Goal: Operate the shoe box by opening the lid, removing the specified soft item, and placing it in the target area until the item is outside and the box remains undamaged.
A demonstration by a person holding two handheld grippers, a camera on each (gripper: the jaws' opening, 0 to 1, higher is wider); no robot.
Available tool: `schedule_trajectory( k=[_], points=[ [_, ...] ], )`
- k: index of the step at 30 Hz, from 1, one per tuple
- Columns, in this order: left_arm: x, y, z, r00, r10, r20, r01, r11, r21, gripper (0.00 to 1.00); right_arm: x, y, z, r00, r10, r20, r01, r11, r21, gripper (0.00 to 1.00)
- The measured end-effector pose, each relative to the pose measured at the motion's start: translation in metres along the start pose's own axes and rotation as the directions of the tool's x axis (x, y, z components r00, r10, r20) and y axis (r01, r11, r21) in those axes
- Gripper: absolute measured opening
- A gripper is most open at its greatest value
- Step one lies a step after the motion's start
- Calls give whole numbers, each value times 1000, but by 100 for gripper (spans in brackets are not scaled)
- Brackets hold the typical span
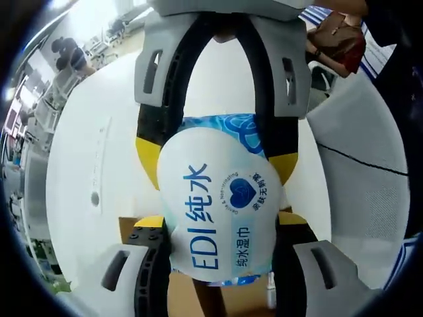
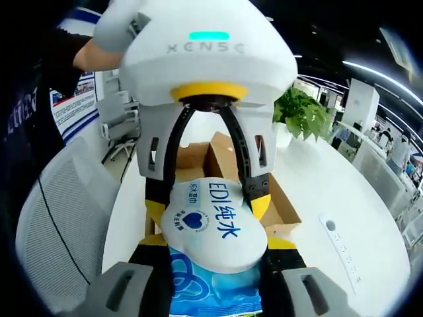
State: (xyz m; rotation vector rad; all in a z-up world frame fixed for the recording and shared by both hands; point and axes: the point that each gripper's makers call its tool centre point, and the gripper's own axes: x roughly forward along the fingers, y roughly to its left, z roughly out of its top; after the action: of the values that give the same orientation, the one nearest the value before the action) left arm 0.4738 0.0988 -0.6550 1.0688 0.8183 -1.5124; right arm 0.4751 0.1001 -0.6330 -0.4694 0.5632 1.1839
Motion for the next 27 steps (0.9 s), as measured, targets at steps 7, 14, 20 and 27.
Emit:
schedule_trajectory(
  k=[7,14,20,27],
  points=[
    [8,3,13,1000,-4,22,4,1000,-9,61,-8,-5,-11,1000,9,-15,-9,1000,-1,47],
    [15,5,22,999,2,38,-2,1000,-11,62,-15,-8,-19,1000,8,-26,-8,1000,-6,47],
    [19,8,28,999,13,46,-13,1000,-10,62,-19,-10,-25,999,4,-38,-5,1000,-17,47],
    [30,11,34,998,23,53,-22,1000,-7,62,-21,-16,-38,999,0,-51,-1,1000,-26,47]
  ],
)
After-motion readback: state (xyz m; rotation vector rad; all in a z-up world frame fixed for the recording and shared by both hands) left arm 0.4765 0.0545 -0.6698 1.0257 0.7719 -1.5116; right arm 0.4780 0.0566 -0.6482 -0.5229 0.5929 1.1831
